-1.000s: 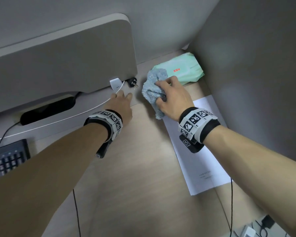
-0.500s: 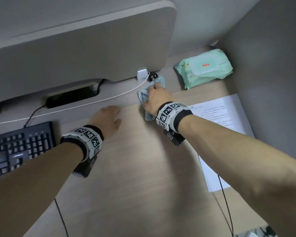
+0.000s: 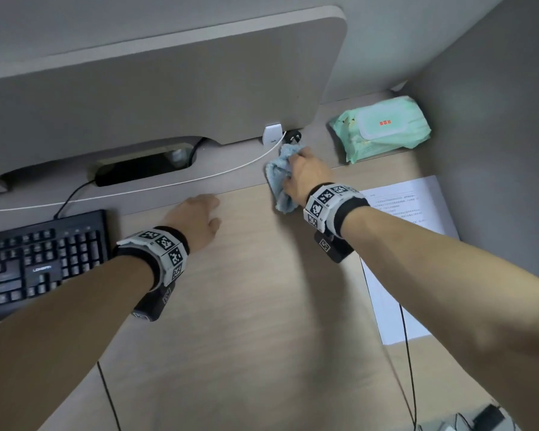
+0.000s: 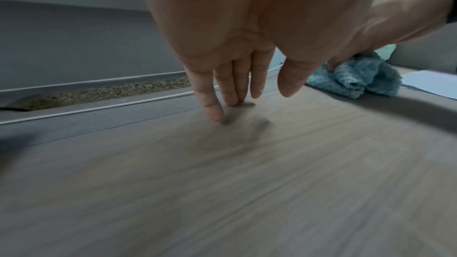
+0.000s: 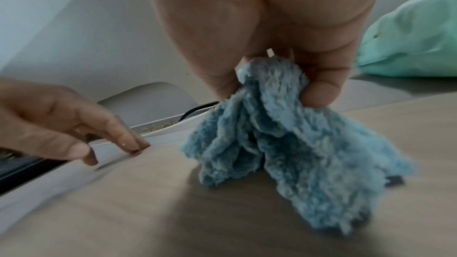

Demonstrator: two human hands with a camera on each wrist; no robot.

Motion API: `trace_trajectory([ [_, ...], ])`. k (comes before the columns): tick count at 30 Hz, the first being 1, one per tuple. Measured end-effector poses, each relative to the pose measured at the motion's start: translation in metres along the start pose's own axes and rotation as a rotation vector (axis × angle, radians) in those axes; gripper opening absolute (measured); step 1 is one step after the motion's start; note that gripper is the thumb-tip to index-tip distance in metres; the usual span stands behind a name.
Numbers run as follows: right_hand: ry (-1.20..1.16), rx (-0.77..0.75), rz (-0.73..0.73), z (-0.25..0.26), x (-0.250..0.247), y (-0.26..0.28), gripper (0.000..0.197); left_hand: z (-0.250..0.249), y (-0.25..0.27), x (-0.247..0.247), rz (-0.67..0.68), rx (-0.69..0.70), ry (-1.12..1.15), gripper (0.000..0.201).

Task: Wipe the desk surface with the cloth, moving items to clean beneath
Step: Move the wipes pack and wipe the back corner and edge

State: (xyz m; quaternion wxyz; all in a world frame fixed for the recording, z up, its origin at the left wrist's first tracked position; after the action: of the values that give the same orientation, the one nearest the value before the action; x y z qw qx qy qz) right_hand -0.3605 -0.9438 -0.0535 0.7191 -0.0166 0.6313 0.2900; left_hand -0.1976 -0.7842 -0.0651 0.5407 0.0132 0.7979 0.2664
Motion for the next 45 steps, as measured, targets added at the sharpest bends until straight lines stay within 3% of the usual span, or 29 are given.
trace_trajectory([
  [4, 0.024, -0.129, 0.016, 0.037, 0.008, -0.005, 0.052, 0.002, 0.000, 0.003, -0.003, -0.005, 0.018, 0.047],
  [9, 0.003, -0.529, 0.115, 0.090, 0.025, 0.034, 0.032, 0.001, 0.005, 0.002, -0.014, 0.032, 0.015, 0.042],
  [10, -0.028, -0.503, 0.092, 0.085, 0.022, 0.037, 0.034, 0.003, 0.006, 0.002, -0.010, 0.035, 0.006, 0.042],
  [14, -0.062, -0.154, -0.054, 0.025, 0.004, 0.019, 0.043, 0.025, 0.011, 0.000, -0.002, -0.029, -0.025, 0.045],
  [16, -0.005, -0.120, -0.050, 0.018, 0.004, 0.014, 0.045, 0.034, 0.016, -0.001, -0.002, -0.064, -0.021, 0.045],
  [27, 0.038, -0.425, 0.001, 0.184, 0.058, 0.019, 0.053, 0.068, 0.046, 0.004, -0.027, -0.082, 0.010, 0.046],
  [30, 0.058, -0.352, -0.020, 0.171, 0.047, 0.020, 0.059, 0.070, 0.048, 0.003, -0.042, -0.072, 0.067, 0.047],
  [34, 0.170, -0.183, -0.028, 0.116, 0.033, 0.009, 0.085, 0.072, 0.051, 0.001, -0.062, -0.048, 0.112, 0.046],
  [38, 0.080, -0.241, -0.070, 0.159, 0.037, 0.000, 0.054, 0.078, 0.059, 0.004, -0.055, -0.034, 0.095, 0.047],
  [41, 0.049, -0.434, 0.060, 0.215, 0.061, 0.008, 0.034, 0.083, 0.065, 0.008, -0.039, -0.026, 0.081, 0.046],
  [43, 0.037, -0.524, 0.130, 0.234, 0.063, 0.027, 0.039, 0.084, 0.068, 0.009, -0.043, -0.008, 0.090, 0.042],
  [45, -0.032, -0.539, 0.105, 0.227, 0.055, 0.044, 0.042, 0.085, 0.074, 0.011, -0.028, -0.007, 0.108, 0.042],
])
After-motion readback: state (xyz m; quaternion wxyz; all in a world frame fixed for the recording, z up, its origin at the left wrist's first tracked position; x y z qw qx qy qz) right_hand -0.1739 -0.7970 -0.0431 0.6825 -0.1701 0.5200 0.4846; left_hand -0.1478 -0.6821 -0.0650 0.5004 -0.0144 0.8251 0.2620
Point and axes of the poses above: each hand's wrist, its own y-axis away from the middle knuckle, its own x-axis out of the palm, z = x × y, the point moved 9 cm from there along -y, towards the middle knuckle, and after that the axes turned 7 degrees about -z, right-handed, at the moved point
